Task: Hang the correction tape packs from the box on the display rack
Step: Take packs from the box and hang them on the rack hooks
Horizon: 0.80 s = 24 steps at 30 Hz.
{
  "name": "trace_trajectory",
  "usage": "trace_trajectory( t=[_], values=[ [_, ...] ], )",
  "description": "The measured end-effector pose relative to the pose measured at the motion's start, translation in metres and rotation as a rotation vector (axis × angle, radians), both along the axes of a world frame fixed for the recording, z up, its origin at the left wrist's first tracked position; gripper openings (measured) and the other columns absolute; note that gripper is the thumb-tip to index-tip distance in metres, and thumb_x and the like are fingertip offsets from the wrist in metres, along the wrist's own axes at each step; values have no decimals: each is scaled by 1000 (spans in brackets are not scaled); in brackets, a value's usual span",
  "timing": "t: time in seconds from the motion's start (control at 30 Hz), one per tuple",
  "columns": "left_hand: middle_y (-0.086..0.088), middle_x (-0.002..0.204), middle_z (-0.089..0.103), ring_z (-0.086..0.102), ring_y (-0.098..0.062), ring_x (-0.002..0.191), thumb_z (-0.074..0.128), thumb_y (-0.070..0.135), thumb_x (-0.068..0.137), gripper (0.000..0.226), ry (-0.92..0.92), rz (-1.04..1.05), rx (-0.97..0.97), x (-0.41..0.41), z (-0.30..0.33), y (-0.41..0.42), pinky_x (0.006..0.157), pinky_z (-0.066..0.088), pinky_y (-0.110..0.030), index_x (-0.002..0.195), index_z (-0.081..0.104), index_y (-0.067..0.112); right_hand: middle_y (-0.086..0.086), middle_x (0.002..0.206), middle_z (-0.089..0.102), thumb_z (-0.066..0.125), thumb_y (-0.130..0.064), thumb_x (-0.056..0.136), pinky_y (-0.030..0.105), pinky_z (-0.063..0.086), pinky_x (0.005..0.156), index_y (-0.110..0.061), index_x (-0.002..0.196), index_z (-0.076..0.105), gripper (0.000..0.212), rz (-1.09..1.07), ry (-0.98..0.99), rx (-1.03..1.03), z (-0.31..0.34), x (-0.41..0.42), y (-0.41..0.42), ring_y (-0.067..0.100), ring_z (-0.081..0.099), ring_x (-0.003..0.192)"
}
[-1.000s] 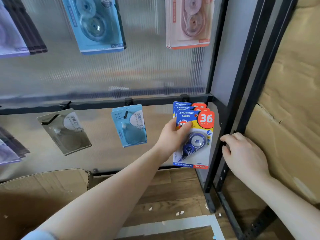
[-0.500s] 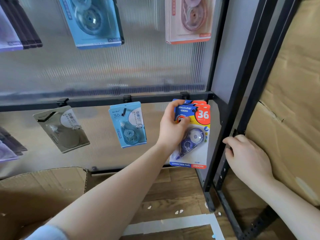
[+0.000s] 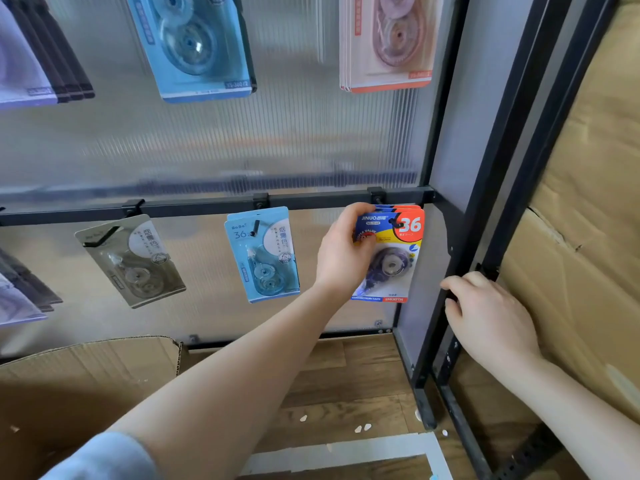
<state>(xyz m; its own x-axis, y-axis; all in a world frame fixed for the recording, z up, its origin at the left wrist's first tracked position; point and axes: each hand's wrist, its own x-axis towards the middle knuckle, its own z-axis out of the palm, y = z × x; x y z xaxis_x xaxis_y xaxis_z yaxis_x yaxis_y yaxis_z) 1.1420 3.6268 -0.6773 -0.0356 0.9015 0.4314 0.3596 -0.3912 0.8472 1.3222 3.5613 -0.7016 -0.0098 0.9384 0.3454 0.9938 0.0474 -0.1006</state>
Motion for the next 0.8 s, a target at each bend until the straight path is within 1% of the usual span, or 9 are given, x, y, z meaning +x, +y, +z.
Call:
trace_trajectory(
  t=[0.03, 0.13, 0.27, 0.37, 0.43, 0.5, 0.57, 0.67, 0.8],
  values=[
    [9, 105, 59, 58, -12, 91, 58, 5, 87, 40, 39, 14, 18, -4, -1, -2, 87, 50, -33, 119, 53, 29, 1, 119, 56, 46, -22, 96, 26, 49, 72, -20, 124, 55, 30, 3, -11, -1, 1, -2, 0, 19, 58, 103],
    [7, 105, 52, 50, -5, 88, 60, 10, 89, 46, 176, 51, 73, -19, -1, -13, 84, 46, -29, 130, 49, 26, -1, 121, 55, 43, -24, 97, 21, 47, 73, -22, 126, 53, 31, 30, -33, 2, 4, -11, -2, 16, 57, 105],
    [3, 119, 54, 48, -6, 104, 59, 15, 92, 46, 377, 81, 139, -51, 1, -34, 89, 45, -29, 135, 46, 22, -2, 117, 56, 43, -26, 97, 21, 46, 74, -22, 123, 54, 28, 59, -35, 21, 6, -28, -3, 14, 57, 104],
    [-2, 127, 55, 51, -16, 113, 61, 21, 92, 43, 558, 100, 171, -81, 1, -54, 91, 44, -33, 133, 49, 17, -2, 117, 57, 44, -27, 97, 20, 46, 74, -21, 123, 54, 28, 83, -34, 23, 6, -43, -4, 14, 58, 104],
    [-6, 121, 59, 55, -26, 107, 57, 29, 91, 39, 706, 145, 227, -106, 3, -69, 84, 48, -38, 127, 54, 14, -2, 119, 57, 46, -28, 96, 21, 47, 77, -22, 124, 54, 30, 101, -19, 26, 7, -55, -5, 14, 58, 106],
    [-9, 112, 63, 60, -31, 94, 48, 37, 89, 42, 855, 174, 266, -135, 4, -84, 76, 53, -39, 120, 58, 11, -3, 119, 57, 45, -28, 96, 22, 46, 78, -23, 123, 54, 29, 118, -21, 31, 7, -67, -4, 14, 57, 107],
    [-7, 109, 63, 61, -30, 89, 45, 40, 88, 44, 976, 205, 254, -168, 2, -99, 75, 54, -36, 117, 60, 11, -3, 118, 57, 42, -26, 97, 25, 45, 78, -23, 122, 54, 29, 131, -29, 23, 7, -82, -3, 16, 56, 107],
    [-5, 110, 63, 61, -27, 95, 44, 43, 87, 46, 1102, 269, 199, -220, -2, -126, 77, 54, -34, 119, 59, 15, 0, 119, 56, 40, -25, 97, 30, 44, 80, -24, 124, 52, 30, 171, -20, 0, 6, -113, -3, 20, 54, 110],
    [-5, 111, 64, 63, -27, 96, 41, 48, 85, 50, 1195, 352, 22, -280, -14, -163, 77, 55, -37, 119, 60, 17, 4, 114, 58, 45, -24, 95, 34, 43, 82, -21, 123, 55, 30, 257, -4, -13, -2, -168, -6, 26, 53, 109]
  ],
)
